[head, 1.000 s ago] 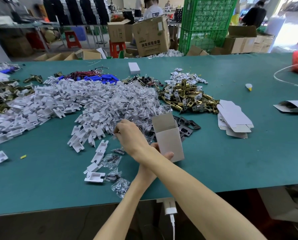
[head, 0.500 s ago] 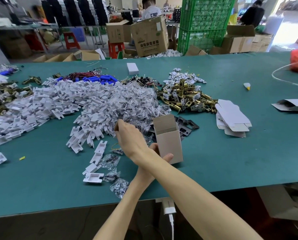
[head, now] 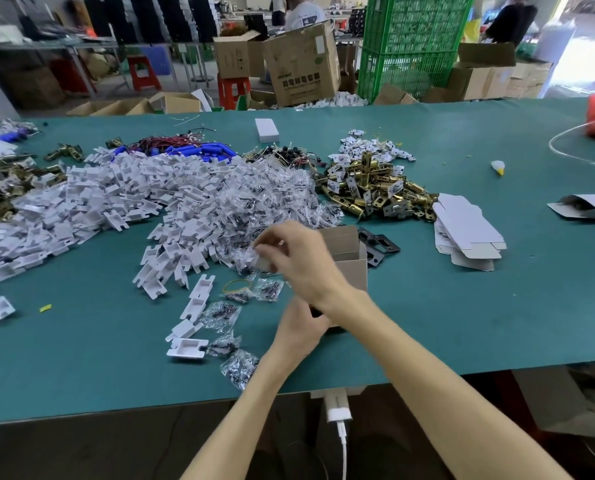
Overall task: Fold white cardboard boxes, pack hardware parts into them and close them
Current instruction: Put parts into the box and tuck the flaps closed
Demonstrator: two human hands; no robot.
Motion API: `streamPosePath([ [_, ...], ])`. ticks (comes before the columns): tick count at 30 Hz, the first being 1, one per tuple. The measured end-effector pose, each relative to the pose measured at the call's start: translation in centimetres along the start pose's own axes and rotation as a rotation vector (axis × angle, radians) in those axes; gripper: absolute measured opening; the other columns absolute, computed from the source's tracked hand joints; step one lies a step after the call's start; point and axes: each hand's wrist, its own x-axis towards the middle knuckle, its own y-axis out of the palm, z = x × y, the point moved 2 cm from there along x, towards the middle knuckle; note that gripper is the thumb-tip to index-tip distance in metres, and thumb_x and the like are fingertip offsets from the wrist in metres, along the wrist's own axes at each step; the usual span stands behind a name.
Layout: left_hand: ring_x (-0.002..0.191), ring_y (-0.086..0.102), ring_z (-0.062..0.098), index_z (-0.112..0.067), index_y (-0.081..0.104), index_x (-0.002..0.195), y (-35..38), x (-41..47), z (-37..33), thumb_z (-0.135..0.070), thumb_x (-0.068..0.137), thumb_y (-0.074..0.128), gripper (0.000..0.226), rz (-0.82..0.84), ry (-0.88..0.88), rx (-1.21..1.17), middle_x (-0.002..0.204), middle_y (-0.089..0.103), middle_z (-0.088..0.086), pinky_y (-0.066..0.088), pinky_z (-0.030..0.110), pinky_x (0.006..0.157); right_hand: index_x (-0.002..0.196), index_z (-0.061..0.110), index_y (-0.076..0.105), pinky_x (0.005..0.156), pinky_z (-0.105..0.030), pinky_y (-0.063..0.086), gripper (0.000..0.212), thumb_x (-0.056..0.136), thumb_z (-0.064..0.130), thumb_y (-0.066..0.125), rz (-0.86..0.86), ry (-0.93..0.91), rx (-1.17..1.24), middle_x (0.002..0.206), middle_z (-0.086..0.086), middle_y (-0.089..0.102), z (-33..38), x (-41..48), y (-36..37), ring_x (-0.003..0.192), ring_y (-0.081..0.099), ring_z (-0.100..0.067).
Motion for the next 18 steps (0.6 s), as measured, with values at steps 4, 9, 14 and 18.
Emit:
streamPosePath([
  [4, 0.109, 0.071, 0.017, -0.022, 0.059, 0.115, -0.2, 0.6, 0.6, -0.019, 0.09, 0.08, 0.033, -0.012, 0.009, 0.022, 0.117, 0.074, 0.002, 0.057, 0.039, 0.098, 0.1, 0.008, 0.073, 0.066, -0.02, 0.056, 0.008, 0.096, 0.013, 0.068, -0.13, 0.06, -0.016, 0.091, 0.001, 0.068, -1.4, 0.2, -5.7, 0.068, 0.066, -0.013],
  [9, 0.107, 0.07, 0.006, -0.029, 0.057, 0.116, -0.2, 1.0, 1.0, -0.02, 0.091, 0.08, 0.036, -0.02, 0.041, 0.005, 0.118, 0.072, -0.008, 0.057, 0.032, 0.097, 0.093, 0.007, 0.072, 0.057, -0.017, 0.05, 0.001, 0.092, 0.006, 0.072, -0.313, 0.106, -0.019, 0.073, 0.001, 0.069, -3.5, 0.0, -9.7, 0.054, 0.062, -0.007],
  [14, 0.108, 0.069, 0.002, -0.03, 0.056, 0.119, -0.3, 1.0, 1.2, -0.021, 0.092, 0.078, 0.036, -0.02, 0.044, 0.008, 0.12, 0.071, -0.01, 0.057, 0.027, 0.094, 0.093, 0.011, 0.074, 0.074, -0.034, 0.058, 0.004, 0.092, 0.008, 0.072, -0.312, 0.131, -0.157, 0.082, 0.004, 0.069, -5.1, -0.3, -10.5, 0.073, 0.065, -0.011],
  [18, 0.106, 0.069, -0.002, -0.031, 0.055, 0.119, -0.2, 1.1, 1.2, -0.017, 0.092, 0.078, 0.038, -0.007, 0.041, -0.02, 0.12, 0.07, -0.012, 0.055, 0.02, 0.089, 0.091, 0.012, 0.075, 0.081, -0.042, 0.057, 0.006, 0.09, 0.006, 0.073, -0.208, 0.117, -0.239, 0.087, 0.0, 0.071, -5.3, -0.5, -10.1, 0.083, 0.067, -0.017],
])
